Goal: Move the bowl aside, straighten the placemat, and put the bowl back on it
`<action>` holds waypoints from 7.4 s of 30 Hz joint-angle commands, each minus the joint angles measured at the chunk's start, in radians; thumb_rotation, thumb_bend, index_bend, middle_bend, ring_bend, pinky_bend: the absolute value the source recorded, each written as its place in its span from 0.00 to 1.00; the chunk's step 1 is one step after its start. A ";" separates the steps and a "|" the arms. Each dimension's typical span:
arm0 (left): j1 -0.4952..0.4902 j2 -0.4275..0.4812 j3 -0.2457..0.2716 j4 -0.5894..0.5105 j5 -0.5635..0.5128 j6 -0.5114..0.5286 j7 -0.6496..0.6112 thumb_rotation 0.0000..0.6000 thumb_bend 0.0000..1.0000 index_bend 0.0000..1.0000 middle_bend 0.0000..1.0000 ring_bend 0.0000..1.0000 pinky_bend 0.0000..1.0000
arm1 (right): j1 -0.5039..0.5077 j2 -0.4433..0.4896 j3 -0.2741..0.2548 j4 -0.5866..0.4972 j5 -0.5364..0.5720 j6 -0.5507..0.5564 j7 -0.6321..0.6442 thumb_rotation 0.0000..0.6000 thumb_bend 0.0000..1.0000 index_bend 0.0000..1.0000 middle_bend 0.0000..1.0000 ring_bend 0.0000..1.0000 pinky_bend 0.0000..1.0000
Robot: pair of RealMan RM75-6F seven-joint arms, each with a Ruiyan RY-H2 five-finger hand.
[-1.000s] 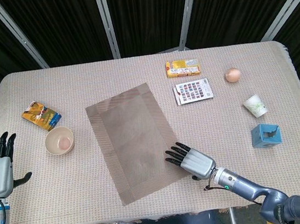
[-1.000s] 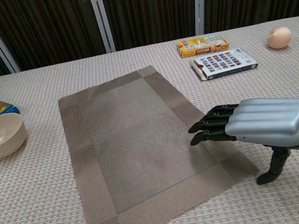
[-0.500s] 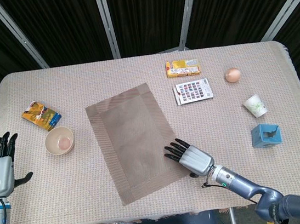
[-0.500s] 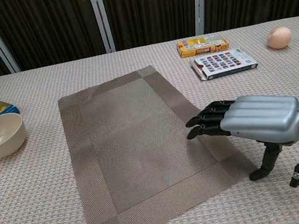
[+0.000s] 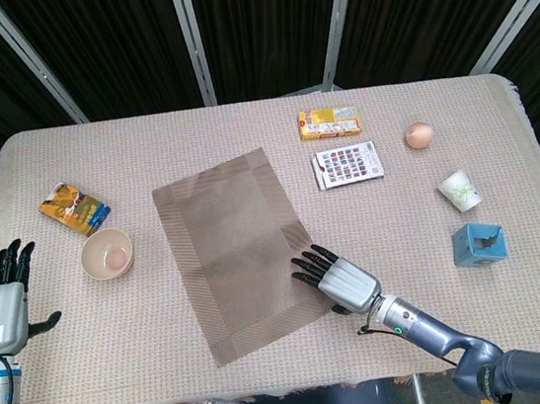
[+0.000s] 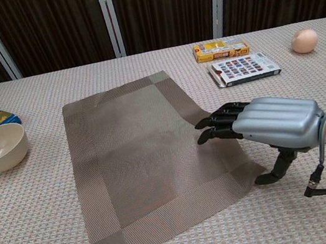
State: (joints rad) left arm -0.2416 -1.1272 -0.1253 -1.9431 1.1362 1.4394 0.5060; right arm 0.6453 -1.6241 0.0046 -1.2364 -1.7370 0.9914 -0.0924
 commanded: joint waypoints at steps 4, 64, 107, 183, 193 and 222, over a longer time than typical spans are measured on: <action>-0.001 0.000 0.002 -0.002 0.001 -0.002 0.000 1.00 0.00 0.00 0.00 0.00 0.00 | 0.001 -0.007 -0.006 0.023 -0.008 0.025 0.026 1.00 0.12 0.14 0.00 0.00 0.00; -0.007 0.006 0.022 -0.020 0.012 -0.026 -0.004 1.00 0.00 0.00 0.00 0.00 0.00 | 0.006 0.280 -0.103 0.343 -0.279 0.525 0.073 1.00 0.42 0.80 0.10 0.00 0.00; -0.044 -0.028 0.081 0.064 0.182 -0.104 -0.087 1.00 0.00 0.00 0.00 0.00 0.00 | -0.084 0.217 0.112 0.441 0.137 0.402 0.246 1.00 0.00 0.00 0.00 0.00 0.00; -0.617 -0.805 0.084 1.237 0.491 -0.478 -0.641 1.00 0.47 0.51 0.00 0.00 0.00 | -0.483 0.545 0.118 -0.540 0.356 0.505 0.030 1.00 0.00 0.00 0.00 0.00 0.00; -0.615 -0.811 0.098 1.237 0.496 -0.443 -0.647 1.00 0.47 0.66 0.00 0.00 0.00 | -0.489 0.551 0.125 -0.543 0.347 0.506 0.042 1.00 0.00 0.00 0.00 0.00 0.00; -0.561 -0.518 0.293 0.670 0.727 -0.220 -0.489 1.00 0.48 0.72 0.00 0.00 0.00 | -0.518 0.565 0.121 -0.588 0.285 0.548 0.027 1.00 0.00 0.00 0.00 0.00 0.00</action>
State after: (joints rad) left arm -0.8128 -1.6690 0.1513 -1.2410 1.8521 1.2152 -0.0038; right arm 0.1285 -1.0605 0.1259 -1.8229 -1.4511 1.5377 -0.0652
